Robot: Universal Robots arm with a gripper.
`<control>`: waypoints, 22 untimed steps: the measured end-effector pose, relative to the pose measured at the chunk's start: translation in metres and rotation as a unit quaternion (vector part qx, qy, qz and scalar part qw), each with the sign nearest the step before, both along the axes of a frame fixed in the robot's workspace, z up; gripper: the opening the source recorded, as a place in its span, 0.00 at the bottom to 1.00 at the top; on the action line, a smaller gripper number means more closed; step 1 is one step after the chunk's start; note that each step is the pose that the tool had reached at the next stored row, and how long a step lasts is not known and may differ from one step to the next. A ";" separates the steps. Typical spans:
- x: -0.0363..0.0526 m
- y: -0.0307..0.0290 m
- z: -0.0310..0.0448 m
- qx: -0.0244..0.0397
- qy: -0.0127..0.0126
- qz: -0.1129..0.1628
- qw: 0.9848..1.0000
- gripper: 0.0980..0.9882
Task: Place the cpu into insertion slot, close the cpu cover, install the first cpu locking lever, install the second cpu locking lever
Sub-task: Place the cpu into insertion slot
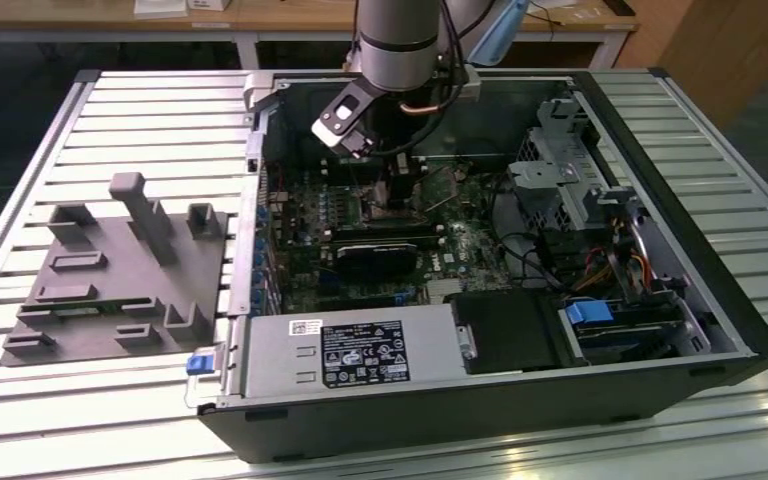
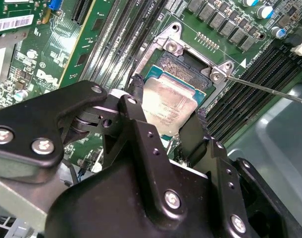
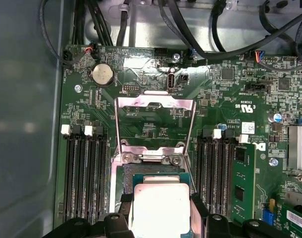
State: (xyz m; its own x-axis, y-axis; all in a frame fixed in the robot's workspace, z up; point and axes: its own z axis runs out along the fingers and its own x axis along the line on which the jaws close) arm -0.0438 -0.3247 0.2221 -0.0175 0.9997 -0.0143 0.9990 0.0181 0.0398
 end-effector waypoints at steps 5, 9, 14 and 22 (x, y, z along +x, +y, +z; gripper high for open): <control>-0.0003 0.0010 -0.0049 0.000 0.000 -0.001 1.000 0.50; -0.0004 0.0013 -0.0087 0.000 0.000 -0.003 1.000 0.50; -0.0006 0.0017 -0.0119 0.000 0.000 -0.016 1.000 0.50; -0.0014 0.0041 -0.0181 0.000 0.000 -0.021 1.000 0.50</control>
